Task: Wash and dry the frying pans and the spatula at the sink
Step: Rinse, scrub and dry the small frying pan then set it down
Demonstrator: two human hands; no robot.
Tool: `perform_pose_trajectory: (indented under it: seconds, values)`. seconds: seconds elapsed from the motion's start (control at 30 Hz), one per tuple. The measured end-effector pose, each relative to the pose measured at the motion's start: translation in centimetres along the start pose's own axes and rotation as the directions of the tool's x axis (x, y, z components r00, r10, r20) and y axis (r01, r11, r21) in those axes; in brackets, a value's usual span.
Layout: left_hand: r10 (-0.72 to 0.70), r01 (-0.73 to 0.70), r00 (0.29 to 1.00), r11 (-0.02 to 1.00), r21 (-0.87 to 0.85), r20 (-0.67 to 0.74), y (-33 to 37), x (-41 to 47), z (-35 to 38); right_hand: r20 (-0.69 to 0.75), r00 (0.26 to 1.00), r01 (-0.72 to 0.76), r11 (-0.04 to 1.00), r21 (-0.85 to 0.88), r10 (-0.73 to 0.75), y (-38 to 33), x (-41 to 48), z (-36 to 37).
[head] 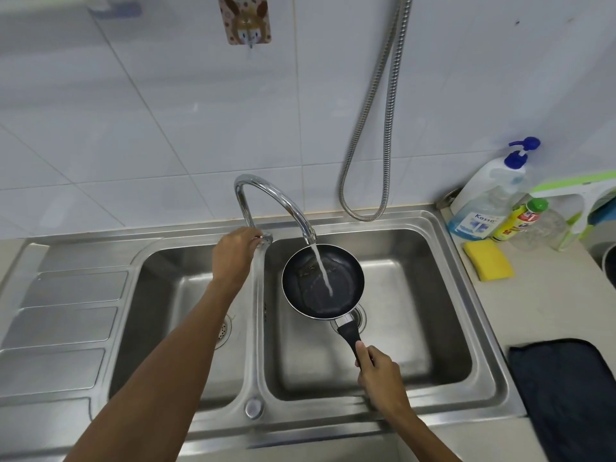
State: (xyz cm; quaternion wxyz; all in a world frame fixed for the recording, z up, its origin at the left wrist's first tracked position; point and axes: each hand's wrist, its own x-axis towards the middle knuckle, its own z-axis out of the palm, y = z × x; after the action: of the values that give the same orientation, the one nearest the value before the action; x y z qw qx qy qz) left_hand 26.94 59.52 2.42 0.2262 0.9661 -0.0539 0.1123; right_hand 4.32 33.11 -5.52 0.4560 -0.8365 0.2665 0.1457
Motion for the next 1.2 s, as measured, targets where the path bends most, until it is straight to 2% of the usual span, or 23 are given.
perform_pose_trajectory:
  seconds: [0.3, 0.4, 0.5, 0.53, 0.57, 0.63, 0.67, 0.7, 0.73, 0.77, 0.8, 0.83, 0.87, 1.0, 1.07, 1.13, 1.2]
  values:
    - [-0.026, 0.026, 0.998, 1.0, 0.0, 0.065, 0.1, 4.0, 1.9, -0.025, 1.0, 0.0, 1.0, -0.001, 0.0, 0.3, 0.0, -1.0]
    - [-0.159, 0.163, 0.987, 0.973, -0.162, 0.036, 1.0, 1.3, 3.2, -0.032, 0.999, -0.008, 1.0, 0.018, 0.008, 0.5, 0.2, -1.2]
    - [-0.363, 0.334, 0.931, 0.885, -0.323, -0.03, 4.2, -5.4, 5.3, -0.042, 0.999, -0.005, 0.999, 0.043, 0.007, 0.5, 0.4, -1.4]
    - [-0.433, 0.392, 0.901, 0.841, -0.374, -0.028, 5.9, -8.0, 5.9, -0.044, 0.999, -0.009, 0.999, 0.051, 0.011, 0.4, 0.4, -1.3]
    - [-0.506, 0.475, 0.862, 0.778, -0.411, 0.039, 7.8, -10.6, 6.6, -0.046, 0.999, -0.012, 0.998, 0.058, 0.014, 0.3, 0.4, -1.3]
    - [-0.584, 0.678, 0.735, 0.631, -0.377, 0.344, 11.6, -14.7, 7.9, -0.049, 0.999, -0.02, 0.997, 0.073, 0.024, 0.3, 0.3, -1.3]
    - [-0.57, 0.768, 0.633, 0.546, -0.335, 0.523, 13.3, -15.8, 8.7, -0.041, 0.998, -0.033, 0.996, 0.087, 0.037, 0.2, 0.2, -1.3]
    - [-0.536, 0.854, 0.507, 0.416, -0.311, 0.675, 14.7, -16.4, 9.5, -0.027, 0.998, -0.055, 0.993, 0.108, 0.058, 0.1, 0.1, -1.3]
    - [-0.473, 0.916, 0.399, 0.243, -0.319, 0.786, 15.9, -16.7, 10.2, -0.007, 0.997, -0.079, 0.987, 0.139, 0.081, -0.1, -0.2, -1.4]
    - [-0.419, 0.941, 0.331, 0.076, -0.331, 0.845, 16.7, -16.8, 10.8, 0.014, 0.995, -0.102, 0.982, 0.16, 0.101, -0.3, -0.6, -1.5]
    - [-0.38, 0.938, 0.301, -0.048, -0.344, 0.875, 17.6, -16.7, 11.2, 0.026, 0.994, -0.109, 0.98, 0.164, 0.106, -0.6, -0.9, -1.8]
    - [-0.358, 0.927, 0.291, -0.126, -0.355, 0.887, 18.4, -16.6, 11.5, 0.026, 0.994, -0.109, 0.981, 0.158, 0.106, -0.7, -1.2, -2.1]
    - [-0.353, 0.914, 0.3, -0.162, -0.373, 0.886, 19.3, -16.6, 11.6, 0.022, 0.994, -0.112, 0.981, 0.159, 0.11, -0.9, -1.4, -2.5]
    - [-0.432, 0.877, 0.387, -0.1, -0.47, 0.815, 21.8, -16.3, 12.4, 0.079, 0.994, -0.091, 0.987, 0.132, 0.081, -0.9, -1.0, -5.3]
    - [-0.476, 0.861, 0.424, -0.052, -0.506, 0.77, 22.4, -15.7, 12.9, 0.096, 0.994, 0.062, 0.993, -0.105, -0.052, -0.3, 0.9, -8.2]
    - [-0.504, 0.844, 0.456, -0.018, -0.536, 0.734, 22.7, -15.0, 13.5, 0.098, 0.982, 0.185, 0.927, -0.326, -0.162, 0.2, 4.3, -12.1]
    - [-0.505, 0.835, 0.444, -0.065, -0.546, 0.74, 23.0, -14.8, 14.1, -0.003, 0.963, 0.248, 0.885, -0.394, -0.271, 0.3, 8.4, -16.8]
